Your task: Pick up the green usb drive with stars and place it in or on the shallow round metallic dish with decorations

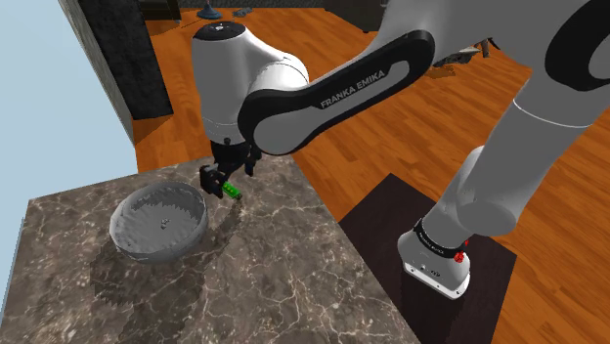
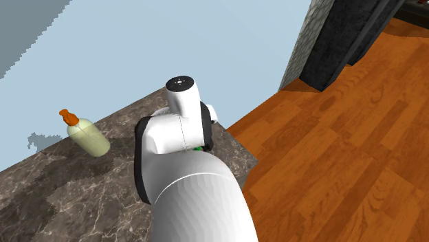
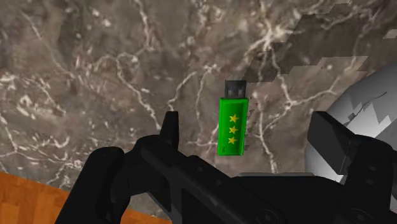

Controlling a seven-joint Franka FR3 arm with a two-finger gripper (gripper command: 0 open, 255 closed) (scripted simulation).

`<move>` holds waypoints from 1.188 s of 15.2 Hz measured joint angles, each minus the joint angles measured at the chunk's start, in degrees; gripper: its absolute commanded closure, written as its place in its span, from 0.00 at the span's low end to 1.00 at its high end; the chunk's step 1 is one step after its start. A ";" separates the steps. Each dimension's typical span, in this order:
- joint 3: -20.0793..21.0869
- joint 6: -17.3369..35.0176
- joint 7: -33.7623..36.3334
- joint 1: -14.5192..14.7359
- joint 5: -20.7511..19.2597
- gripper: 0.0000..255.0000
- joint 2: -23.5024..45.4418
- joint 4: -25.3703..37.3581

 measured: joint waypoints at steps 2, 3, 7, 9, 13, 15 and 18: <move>-0.09 1.27 0.30 0.04 -0.51 0.00 0.75 -0.64; -0.12 2.11 0.71 0.17 -0.99 0.00 1.42 -0.92; -0.31 3.73 1.26 0.29 -1.90 0.00 2.71 -1.45; -0.32 3.81 1.26 0.29 -1.93 0.00 2.74 -1.50; -0.32 3.83 1.27 0.29 -1.94 1.00 2.74 -1.51; -0.26 3.84 1.29 0.33 -1.93 1.00 2.62 -1.33; -0.30 3.82 1.27 0.32 -1.98 1.00 2.72 -1.17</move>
